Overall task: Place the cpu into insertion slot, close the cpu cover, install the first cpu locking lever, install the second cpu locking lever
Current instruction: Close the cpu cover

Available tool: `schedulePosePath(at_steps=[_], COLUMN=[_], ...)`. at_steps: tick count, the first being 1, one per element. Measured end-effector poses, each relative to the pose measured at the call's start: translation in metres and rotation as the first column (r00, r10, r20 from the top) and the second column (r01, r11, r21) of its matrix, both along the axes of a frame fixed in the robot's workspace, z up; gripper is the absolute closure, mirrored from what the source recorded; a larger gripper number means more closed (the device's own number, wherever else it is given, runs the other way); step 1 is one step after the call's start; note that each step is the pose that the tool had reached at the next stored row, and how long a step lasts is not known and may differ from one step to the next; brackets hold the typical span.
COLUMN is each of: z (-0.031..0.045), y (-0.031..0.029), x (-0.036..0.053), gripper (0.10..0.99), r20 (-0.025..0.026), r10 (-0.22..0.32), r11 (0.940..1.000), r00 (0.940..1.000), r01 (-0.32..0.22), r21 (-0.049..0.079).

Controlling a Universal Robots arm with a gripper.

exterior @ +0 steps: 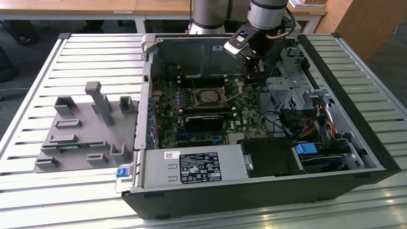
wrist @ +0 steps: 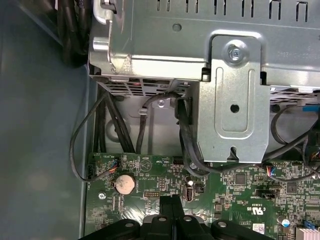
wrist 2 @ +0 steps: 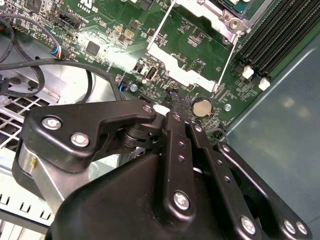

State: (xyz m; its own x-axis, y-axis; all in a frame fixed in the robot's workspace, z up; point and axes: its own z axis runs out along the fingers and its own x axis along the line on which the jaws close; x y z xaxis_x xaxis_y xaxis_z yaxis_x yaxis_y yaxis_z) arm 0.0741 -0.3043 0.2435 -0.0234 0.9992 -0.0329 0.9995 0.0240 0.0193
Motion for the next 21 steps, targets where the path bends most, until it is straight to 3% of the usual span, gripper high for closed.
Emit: schedulePosePath(at_steps=[21], z=[-0.0068], y=[0.0015], x=[-0.0028], gripper=[0.98], r20=[-0.0005], r10=[0.0], r11=[1.0], r00=[1.0], r01=[0.0], r21=[-0.004])
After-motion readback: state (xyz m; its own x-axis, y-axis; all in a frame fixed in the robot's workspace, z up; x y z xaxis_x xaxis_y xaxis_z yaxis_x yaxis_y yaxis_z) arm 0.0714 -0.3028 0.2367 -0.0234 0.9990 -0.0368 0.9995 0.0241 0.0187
